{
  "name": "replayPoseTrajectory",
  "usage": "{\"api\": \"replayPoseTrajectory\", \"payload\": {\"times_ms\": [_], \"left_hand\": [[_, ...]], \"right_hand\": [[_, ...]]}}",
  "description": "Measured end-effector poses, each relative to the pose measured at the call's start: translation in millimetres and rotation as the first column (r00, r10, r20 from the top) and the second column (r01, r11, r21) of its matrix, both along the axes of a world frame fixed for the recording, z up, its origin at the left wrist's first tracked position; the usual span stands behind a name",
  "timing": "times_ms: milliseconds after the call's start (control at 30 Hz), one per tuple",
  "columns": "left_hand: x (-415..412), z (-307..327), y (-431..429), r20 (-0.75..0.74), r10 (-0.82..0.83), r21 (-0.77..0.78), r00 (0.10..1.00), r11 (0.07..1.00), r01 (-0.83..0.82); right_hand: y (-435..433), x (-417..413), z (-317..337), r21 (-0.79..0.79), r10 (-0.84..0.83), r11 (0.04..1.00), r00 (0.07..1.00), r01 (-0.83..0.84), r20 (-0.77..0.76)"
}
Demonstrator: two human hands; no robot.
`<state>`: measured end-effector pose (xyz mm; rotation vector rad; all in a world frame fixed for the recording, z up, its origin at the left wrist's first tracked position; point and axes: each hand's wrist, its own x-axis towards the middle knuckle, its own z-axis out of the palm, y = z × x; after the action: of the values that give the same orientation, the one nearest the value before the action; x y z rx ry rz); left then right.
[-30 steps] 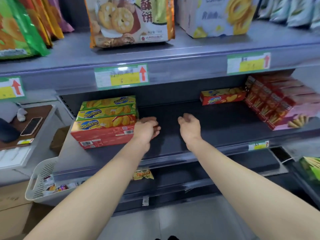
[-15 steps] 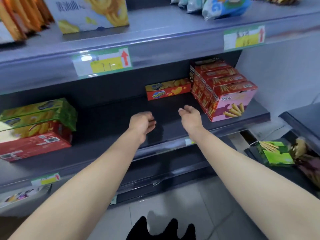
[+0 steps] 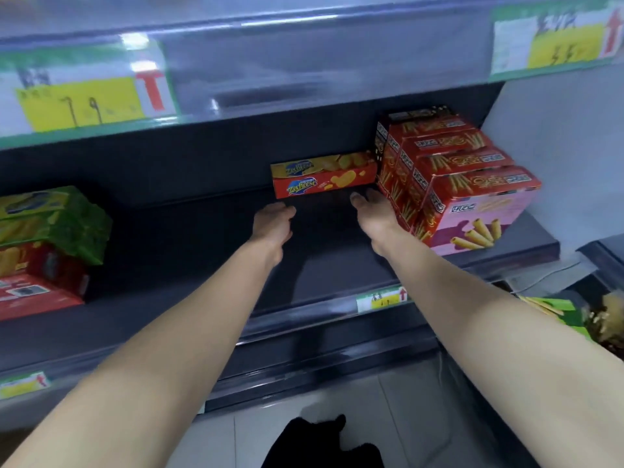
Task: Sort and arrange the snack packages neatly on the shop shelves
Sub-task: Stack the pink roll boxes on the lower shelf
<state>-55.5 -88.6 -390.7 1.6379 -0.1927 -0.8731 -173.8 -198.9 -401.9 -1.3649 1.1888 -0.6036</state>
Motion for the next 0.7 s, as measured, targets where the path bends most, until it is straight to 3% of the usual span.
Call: {"api": "replayPoseTrajectory", "payload": {"times_ms": [367,533,700], "left_hand": [[42.1,-29.1,-46.3,0.105,0.017,0.013,0.994,1.000,-0.018],[53.1,-28.1,-64.2,0.095,-0.024,0.015,0.995,1.000,0.023],[61.5,-29.5,-72.1,0.051,-0.012,0.002,0.999,1.000,0.012]], "right_hand": [[-60.9,43.0,-34.3,-0.011,-0.039,0.999,0.998,0.040,0.049],[-82.8,58.1,-37.8,-0.048,-0.092,0.994,0.995,0.094,0.034],[-94.3,70.5,-40.9,0.018,-0.150,0.989,0.987,0.149,0.052]]}}
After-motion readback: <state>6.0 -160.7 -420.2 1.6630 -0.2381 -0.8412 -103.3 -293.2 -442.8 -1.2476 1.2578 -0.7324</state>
